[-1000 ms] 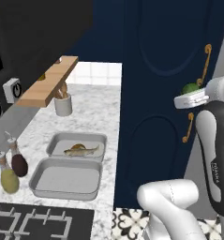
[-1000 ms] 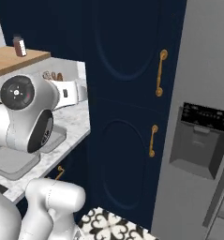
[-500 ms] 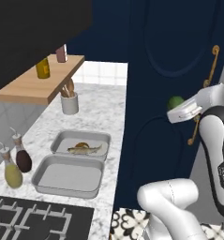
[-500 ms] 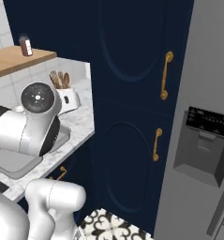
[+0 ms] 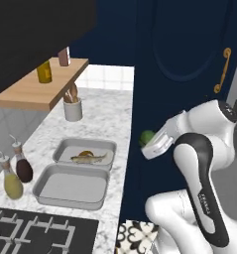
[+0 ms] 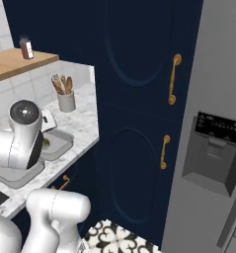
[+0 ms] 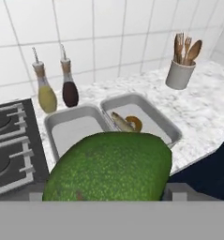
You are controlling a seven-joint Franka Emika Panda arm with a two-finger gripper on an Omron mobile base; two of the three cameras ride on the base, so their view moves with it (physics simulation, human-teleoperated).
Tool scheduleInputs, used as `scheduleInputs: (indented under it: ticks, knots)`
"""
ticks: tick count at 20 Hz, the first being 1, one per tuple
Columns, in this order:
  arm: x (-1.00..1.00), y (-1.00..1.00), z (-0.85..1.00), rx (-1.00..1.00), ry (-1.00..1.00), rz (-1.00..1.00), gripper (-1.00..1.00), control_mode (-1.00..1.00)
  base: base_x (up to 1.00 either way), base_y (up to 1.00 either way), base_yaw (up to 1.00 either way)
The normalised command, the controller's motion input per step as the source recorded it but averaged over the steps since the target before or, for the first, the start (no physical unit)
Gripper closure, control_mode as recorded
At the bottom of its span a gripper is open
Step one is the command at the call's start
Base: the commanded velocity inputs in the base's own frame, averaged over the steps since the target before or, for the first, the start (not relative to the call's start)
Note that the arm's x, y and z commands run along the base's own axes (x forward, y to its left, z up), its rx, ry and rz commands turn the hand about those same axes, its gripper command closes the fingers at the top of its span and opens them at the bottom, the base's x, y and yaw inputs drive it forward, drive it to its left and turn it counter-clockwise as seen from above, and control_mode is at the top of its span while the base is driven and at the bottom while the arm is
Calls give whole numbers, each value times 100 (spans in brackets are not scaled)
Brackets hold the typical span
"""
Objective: Place one avocado and one fish in each tupperware on the nearby counter, to pack two identical lunches.
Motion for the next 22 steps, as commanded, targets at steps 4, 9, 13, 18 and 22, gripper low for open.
scheduleInputs:
  ticks: [4, 9, 13, 18, 22]
  knots:
    - [26, 98, -89, -1, 21, 15, 100, -100, 0, 0, 0]
    - [42, 85, -78, 0, 22, 11, 100, -100, 0, 0, 0]
    - [82, 59, -96, -3, 16, 7, 100, -100, 0, 0, 0]
    - [100, 59, -84, -6, 19, 1, 100, -100, 0, 0, 0]
    - [92, 54, -49, -3, 20, 0, 100, -100, 0, 0, 0]
